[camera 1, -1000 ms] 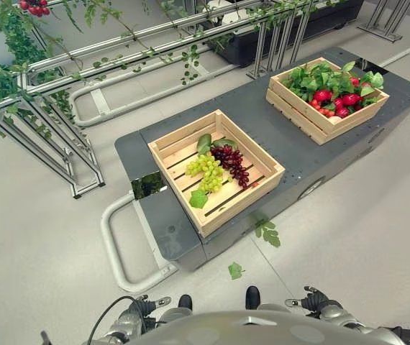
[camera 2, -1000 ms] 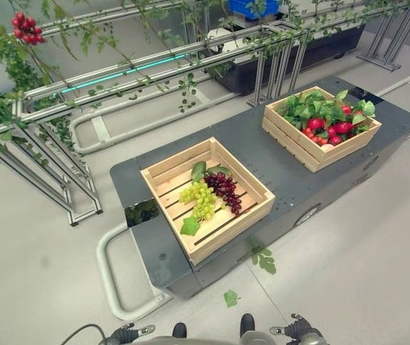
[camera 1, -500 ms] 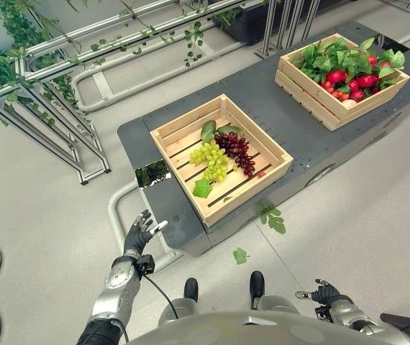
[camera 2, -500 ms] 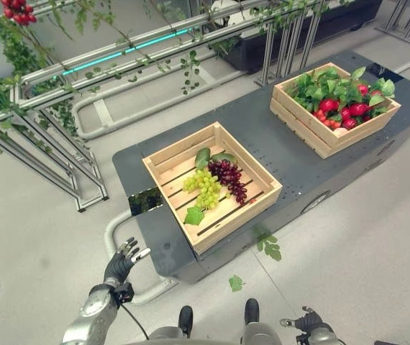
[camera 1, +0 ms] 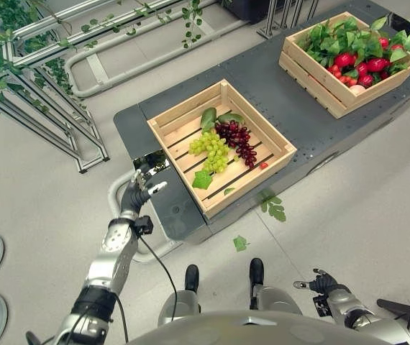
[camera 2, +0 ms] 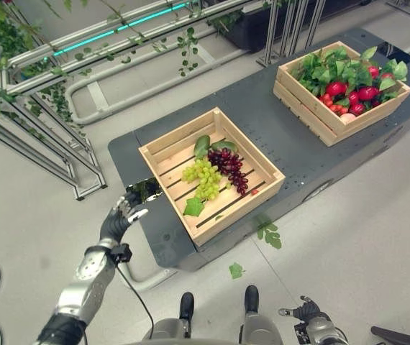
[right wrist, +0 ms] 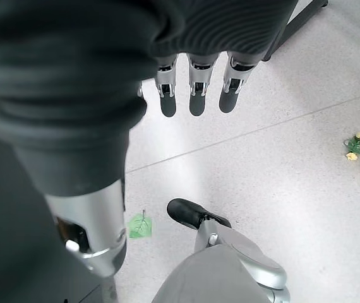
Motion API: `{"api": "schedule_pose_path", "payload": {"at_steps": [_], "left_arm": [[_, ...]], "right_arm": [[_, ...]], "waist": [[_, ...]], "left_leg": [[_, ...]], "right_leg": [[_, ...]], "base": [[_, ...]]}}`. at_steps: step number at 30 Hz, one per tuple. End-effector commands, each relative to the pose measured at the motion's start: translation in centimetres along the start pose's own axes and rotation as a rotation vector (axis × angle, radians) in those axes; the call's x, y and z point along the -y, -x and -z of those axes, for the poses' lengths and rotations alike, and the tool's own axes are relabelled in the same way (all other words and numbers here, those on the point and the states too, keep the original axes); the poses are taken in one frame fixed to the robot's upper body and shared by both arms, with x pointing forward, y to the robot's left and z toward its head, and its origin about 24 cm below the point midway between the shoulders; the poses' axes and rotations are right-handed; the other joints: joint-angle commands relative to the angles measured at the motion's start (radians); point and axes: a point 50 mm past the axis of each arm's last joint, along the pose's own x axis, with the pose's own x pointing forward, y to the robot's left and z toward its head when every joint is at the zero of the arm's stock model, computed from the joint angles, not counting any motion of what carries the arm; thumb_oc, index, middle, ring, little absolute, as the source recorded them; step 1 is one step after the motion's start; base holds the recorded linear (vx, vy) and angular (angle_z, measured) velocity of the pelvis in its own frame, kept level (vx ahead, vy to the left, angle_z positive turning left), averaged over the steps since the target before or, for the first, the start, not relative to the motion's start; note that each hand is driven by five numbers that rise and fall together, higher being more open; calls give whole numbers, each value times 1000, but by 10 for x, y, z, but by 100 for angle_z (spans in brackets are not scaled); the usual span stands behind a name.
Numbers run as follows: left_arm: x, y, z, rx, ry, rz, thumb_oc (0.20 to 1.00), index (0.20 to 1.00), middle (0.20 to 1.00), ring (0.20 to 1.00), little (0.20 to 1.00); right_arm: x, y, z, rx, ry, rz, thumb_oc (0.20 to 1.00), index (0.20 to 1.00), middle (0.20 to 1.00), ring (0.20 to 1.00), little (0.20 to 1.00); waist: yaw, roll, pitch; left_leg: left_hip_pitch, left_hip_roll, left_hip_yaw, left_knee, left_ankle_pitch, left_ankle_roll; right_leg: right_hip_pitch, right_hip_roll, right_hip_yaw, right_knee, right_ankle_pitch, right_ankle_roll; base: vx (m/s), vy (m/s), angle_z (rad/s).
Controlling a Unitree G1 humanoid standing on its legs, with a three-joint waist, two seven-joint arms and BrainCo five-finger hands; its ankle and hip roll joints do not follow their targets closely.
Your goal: Pick up the fruits from the basket on one side to the basket on the other side
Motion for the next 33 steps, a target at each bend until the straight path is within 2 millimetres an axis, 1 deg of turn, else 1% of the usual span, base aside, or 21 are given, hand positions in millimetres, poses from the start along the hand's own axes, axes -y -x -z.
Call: {"api": "schedule_pose_path", "payload": {"at_steps": [1, 5, 7, 8, 9, 11, 15, 16, 18, 21, 26, 28, 29, 30, 31, 33], "left_arm": [[-1, -29, -57, 198, -107, -3, 1000, 1000, 1000, 1000, 1000], [3, -49, -77, 231, -152, -12, 1000, 1000, 1000, 1000, 1000], [6, -56, -83, 233, -155, -6, 1000, 1000, 1000, 1000, 1000], [6, -56, -84, 234, -155, -6, 1000, 1000, 1000, 1000, 1000], [11, -63, -96, 259, -180, 7, 1000, 1000, 1000, 1000, 1000], [15, -68, -104, 269, -202, 20, 1000, 1000, 1000, 1000, 1000], [24, -83, -128, 302, -256, 36, 1000, 1000, 1000, 1000, 1000], [24, -83, -129, 302, -257, 37, 1000, 1000, 1000, 1000, 1000], [32, -90, -139, 308, -283, 51, 1000, 1000, 1000, 1000, 1000], [38, -95, -143, 303, -287, 60, 1000, 1000, 1000, 1000, 1000], [61, -105, -152, 293, -290, 109, 1000, 1000, 1000, 1000, 1000], [65, -106, -153, 287, -296, 114, 1000, 1000, 1000, 1000, 1000], [71, -109, -153, 272, -284, 121, 1000, 1000, 1000, 1000, 1000], [71, -109, -153, 272, -284, 121, 1000, 1000, 1000, 1000, 1000], [77, -112, -153, 259, -271, 123, 1000, 1000, 1000, 1000, 1000], [81, -114, -153, 246, -255, 125, 1000, 1000, 1000, 1000, 1000]], "right_arm": [[0, -2, -31, 88, 56, -9, 1000, 1000, 1000, 1000, 1000], [2, -2, -40, 121, 63, -4, 1000, 1000, 1000, 1000, 1000], [1, -2, -40, 121, 63, -5, 1000, 1000, 1000, 1000, 1000], [1, -2, -41, 121, 62, -5, 1000, 1000, 1000, 1000, 1000], [2, -2, -42, 121, 56, -3, 1000, 1000, 1000, 1000, 1000], [3, -3, -41, 116, 51, 0, 1000, 1000, 1000, 1000, 1000], [4, -3, -41, 107, 35, 4, 1000, 1000, 1000, 1000, 1000], [4, -3, -42, 108, 35, 4, 1000, 1000, 1000, 1000, 1000], [4, -3, -43, 114, 30, 6, 1000, 1000, 1000, 1000, 1000], [4, -3, -46, 122, 22, 8, 1000, 1000, 1000, 1000, 1000], [3, -3, -53, 142, 17, 9, 1000, 1000, 1000, 1000, 1000], [2, -3, -54, 145, 16, 10, 1000, 1000, 1000, 1000, 1000], [2, -2, -57, 154, 8, 12, 1000, 1000, 1000, 1000, 1000], [2, -2, -57, 154, 8, 12, 1000, 1000, 1000, 1000, 1000], [1, -2, -60, 165, 1, 14, 1000, 1000, 1000, 1000, 1000], [0, -2, -63, 174, -5, 13, 1000, 1000, 1000, 1000, 1000]], "waist": [[-23, -77, 20], [-38, -74, 37], [-43, -70, 45], [-42, -70, 45], [-49, -67, 55], [-52, -64, 58], [-67, -57, 74], [-66, -57, 74], [-76, -53, 80], [-82, -50, 84], [-96, -45, 93], [-98, -44, 95], [-105, -43, 99], [-105, -43, 99], [-110, -44, 104], [-119, -44, 108]], "left_leg": [[-45, -71, 35, -1, -19, 27], [-91, -76, 42, -1, -4, 26], [-106, -78, 46, -1, 2, 26], [-107, -78, 47, -1, 2, 26], [-124, -80, 49, -1, 8, 26], [-136, -83, 52, -1, 11, 26], [-161, -87, 56, -1, 20, 26], [-161, -87, 56, -1, 20, 26], [-174, -89, 58, -1, 24, 25], [-183, -91, 61, -1, 26, 25], [-201, -96, 67, -1, 31, 25], [-205, -96, 67, -1, 32, 25], [-211, -96, 71, -1, 34, 25], [-211, -96, 71, -1, 34, 25], [-219, -96, 74, -1, 37, 24], [-227, -98, 80, -1, 39, 24]], "right_leg": [[-18, -58, 49, 10, -67, 91], [-70, -61, 56, 10, -48, 96], [-88, -62, 60, 10, -42, 97], [-89, -62, 60, 10, -42, 97], [-107, -64, 65, 10, -35, 99], [-121, -65, 68, 10, -31, 100], [-154, -70, 81, 10, -18, 103], [-155, -70, 81, 10, -18, 103], [-171, -72, 83, 10, -12, 104], [-180, -72, 87, 10, -8, 105], [-203, -74, 94, 10, 0, 107], [-207, -74, 96, 10, 2, 106], [-217, -75, 101, 10, 6, 107], [-217, -75, 101, 10, 6, 107], [-227, -76, 106, 10, 11, 107], [-238, -75, 114, 10, 16, 108]], "base": [[-71, -2, -3], [-73, 6, -4], [-31, 15, -4], [-51, 17, -2], [-42, 11, -1], [-31, 20, -1], [-24, 18, -13], [0, 0, 0], [0, 0, 0], [-9, 2, -3], [-5, 2, -1], [-22, 10, -7], [-17, 10, -8], [-41, 6, -13], [-37, -2, -9], [-38, 11, -5]]}}
